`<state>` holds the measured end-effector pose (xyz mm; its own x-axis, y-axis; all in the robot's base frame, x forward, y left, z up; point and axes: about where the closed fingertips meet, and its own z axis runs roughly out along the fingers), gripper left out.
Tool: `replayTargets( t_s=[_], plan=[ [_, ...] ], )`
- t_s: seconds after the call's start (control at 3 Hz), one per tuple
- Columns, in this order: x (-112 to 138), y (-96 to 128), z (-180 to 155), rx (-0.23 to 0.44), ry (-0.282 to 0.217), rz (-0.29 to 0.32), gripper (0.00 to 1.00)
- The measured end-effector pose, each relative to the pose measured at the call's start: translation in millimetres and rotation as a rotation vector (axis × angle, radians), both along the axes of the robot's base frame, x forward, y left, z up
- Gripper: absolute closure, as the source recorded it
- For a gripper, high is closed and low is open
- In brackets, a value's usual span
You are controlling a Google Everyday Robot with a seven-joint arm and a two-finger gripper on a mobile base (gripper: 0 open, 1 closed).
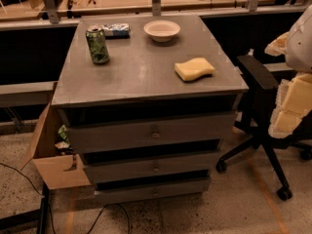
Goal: Move sponge near paper bowl
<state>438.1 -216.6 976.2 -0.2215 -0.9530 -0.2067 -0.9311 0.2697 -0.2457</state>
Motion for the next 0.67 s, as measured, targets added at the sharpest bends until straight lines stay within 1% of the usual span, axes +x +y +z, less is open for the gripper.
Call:
replayTargets(
  t_s=[0.33,0.67],
  plan=[
    [1.6,-0.2,-0.6,0.007,-0.005,-0.002,0.0],
    [26.9,-3.7,-9.6,0.12,-0.072,-0.03,0.0]
  ],
)
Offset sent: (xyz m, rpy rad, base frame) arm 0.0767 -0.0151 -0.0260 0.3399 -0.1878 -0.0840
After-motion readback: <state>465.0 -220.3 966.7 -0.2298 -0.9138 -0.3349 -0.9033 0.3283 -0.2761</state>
